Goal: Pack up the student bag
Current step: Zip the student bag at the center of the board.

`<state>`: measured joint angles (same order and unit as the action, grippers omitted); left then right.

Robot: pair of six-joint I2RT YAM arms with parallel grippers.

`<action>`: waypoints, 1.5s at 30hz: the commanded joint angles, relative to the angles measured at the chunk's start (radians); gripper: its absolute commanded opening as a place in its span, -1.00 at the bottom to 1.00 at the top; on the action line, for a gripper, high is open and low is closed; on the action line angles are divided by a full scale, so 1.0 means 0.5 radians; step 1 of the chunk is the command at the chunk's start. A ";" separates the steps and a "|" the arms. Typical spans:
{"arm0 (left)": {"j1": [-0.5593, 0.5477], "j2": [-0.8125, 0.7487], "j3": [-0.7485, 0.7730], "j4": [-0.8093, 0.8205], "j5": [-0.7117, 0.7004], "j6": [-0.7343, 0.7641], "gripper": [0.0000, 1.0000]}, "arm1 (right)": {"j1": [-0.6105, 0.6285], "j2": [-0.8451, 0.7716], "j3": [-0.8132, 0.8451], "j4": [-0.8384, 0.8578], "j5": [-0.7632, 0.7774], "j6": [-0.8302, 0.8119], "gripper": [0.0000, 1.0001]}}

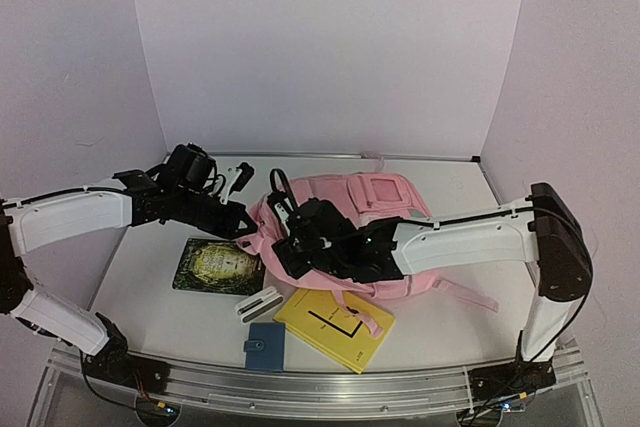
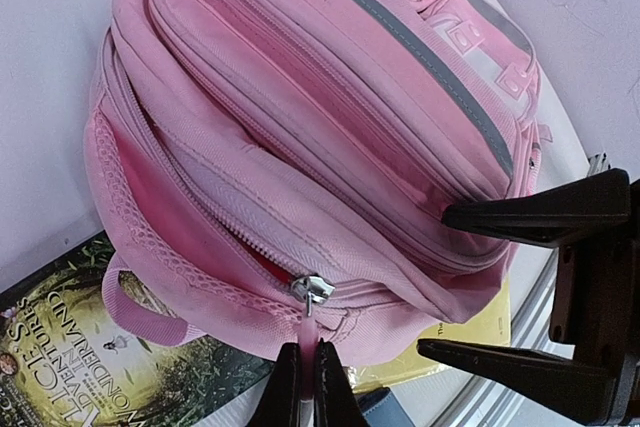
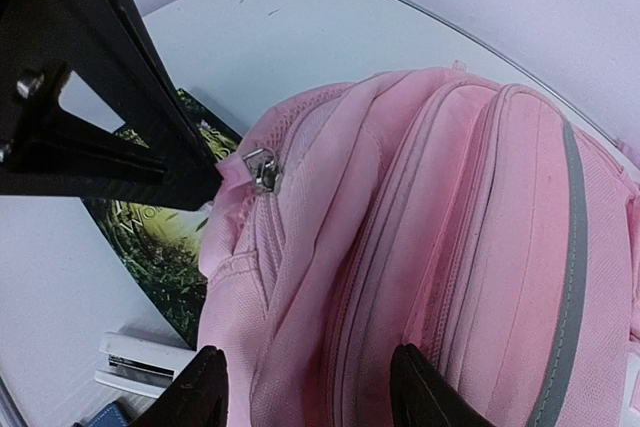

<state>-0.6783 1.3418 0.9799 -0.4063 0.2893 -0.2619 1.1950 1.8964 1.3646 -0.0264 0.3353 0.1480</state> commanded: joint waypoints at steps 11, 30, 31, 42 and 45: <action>0.006 -0.046 0.273 -0.009 -0.327 -0.002 -1.00 | 0.101 -0.137 -0.023 -0.013 0.507 -0.032 -1.00; 0.488 0.429 0.518 0.011 -0.240 0.035 -1.00 | 0.150 -1.192 -0.671 -0.064 0.059 0.072 -1.00; 0.496 0.471 0.537 0.026 -0.221 0.024 -1.00 | 0.152 -1.213 -0.686 -0.086 0.060 0.082 -1.00; 0.446 0.281 0.340 0.273 0.491 0.044 -1.00 | 0.152 -1.322 -0.788 -0.134 0.207 0.389 -0.15; 0.388 0.167 0.262 0.274 0.562 0.035 -0.99 | 0.152 -1.253 -0.699 -0.142 0.209 0.440 0.33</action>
<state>-0.4759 1.5586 1.1357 -0.3661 0.5025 -0.2398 1.2671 1.2589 0.9537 -0.1093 0.3936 0.3035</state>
